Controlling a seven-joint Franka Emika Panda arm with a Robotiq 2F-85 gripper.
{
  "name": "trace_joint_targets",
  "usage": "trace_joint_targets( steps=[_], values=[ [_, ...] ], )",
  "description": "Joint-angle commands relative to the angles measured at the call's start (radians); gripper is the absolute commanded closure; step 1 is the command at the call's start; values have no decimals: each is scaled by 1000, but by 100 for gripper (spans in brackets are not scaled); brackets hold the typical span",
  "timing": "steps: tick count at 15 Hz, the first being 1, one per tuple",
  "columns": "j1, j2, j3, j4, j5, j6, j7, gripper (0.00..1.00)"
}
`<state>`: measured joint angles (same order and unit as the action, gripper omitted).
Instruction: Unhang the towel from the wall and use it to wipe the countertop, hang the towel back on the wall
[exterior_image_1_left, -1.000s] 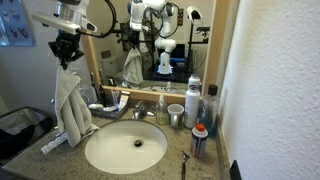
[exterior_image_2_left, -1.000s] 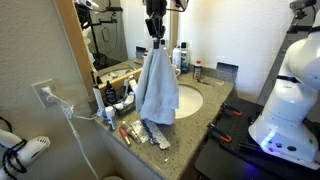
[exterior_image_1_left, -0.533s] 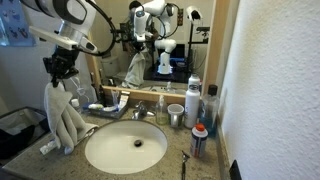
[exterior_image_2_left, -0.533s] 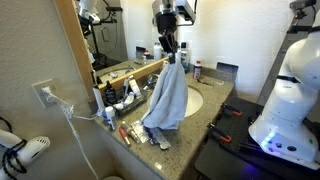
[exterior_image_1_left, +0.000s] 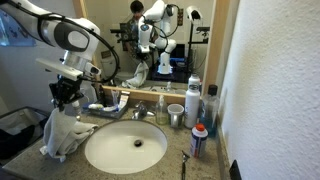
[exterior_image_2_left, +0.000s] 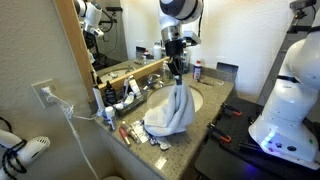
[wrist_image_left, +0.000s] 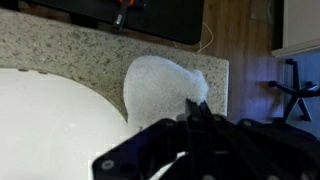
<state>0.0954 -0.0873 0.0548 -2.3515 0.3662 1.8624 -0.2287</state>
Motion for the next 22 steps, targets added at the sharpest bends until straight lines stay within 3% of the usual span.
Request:
trace_joint_targets(
  steps=[1,7,14,17,22],
  values=[
    [-4,20,2,-82,-3,174,-81,99],
    [-6,146,10,-150,81,424,-201,99],
    [-29,269,73,-121,235,604,-334,99],
    [-37,291,109,-96,311,597,-375,99],
    [-46,307,98,-67,203,401,-296,99]
  ],
)
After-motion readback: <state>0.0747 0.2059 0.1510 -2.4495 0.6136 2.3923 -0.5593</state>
